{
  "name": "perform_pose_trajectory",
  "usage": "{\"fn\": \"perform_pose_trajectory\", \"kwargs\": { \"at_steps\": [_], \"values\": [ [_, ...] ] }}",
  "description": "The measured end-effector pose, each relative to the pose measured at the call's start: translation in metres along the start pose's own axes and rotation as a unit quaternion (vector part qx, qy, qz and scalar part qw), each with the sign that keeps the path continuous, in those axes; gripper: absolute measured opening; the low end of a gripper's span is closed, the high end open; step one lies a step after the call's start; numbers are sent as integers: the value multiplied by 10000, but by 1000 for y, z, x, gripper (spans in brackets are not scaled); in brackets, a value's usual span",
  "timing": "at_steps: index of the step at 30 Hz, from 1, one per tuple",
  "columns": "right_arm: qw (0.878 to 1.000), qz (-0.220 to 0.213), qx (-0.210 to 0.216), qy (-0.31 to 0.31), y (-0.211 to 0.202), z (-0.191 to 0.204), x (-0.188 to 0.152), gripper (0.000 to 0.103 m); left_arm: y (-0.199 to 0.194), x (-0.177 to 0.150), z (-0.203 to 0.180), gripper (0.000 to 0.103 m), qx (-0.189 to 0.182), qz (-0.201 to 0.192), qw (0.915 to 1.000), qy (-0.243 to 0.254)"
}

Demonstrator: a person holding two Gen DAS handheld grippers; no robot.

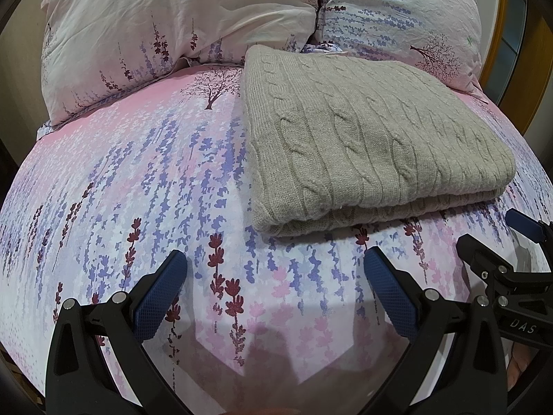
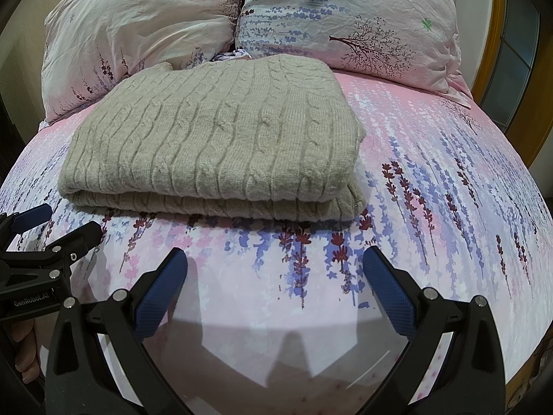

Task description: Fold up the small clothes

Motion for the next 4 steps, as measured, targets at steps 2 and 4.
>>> {"fn": "perform_pose_trajectory", "kwargs": {
  "at_steps": [2, 4],
  "values": [
    [10000, 0, -1, 1, 0, 0, 0, 101, 0, 0, 0, 102, 0, 0, 10000, 0],
    [10000, 0, -1, 1, 0, 0, 0, 101, 0, 0, 0, 102, 0, 0, 10000, 1]
  ]
}}
Point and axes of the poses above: each gripper's, at about its wrist camera, not at the fingertips, and y roughly the way its jaws point, z to its left, x to its top, the point moved 3 cm from there along y, roughly the way its jaws point, and after that the axes turned 15 degrees about -x, right-handed, at the moved point
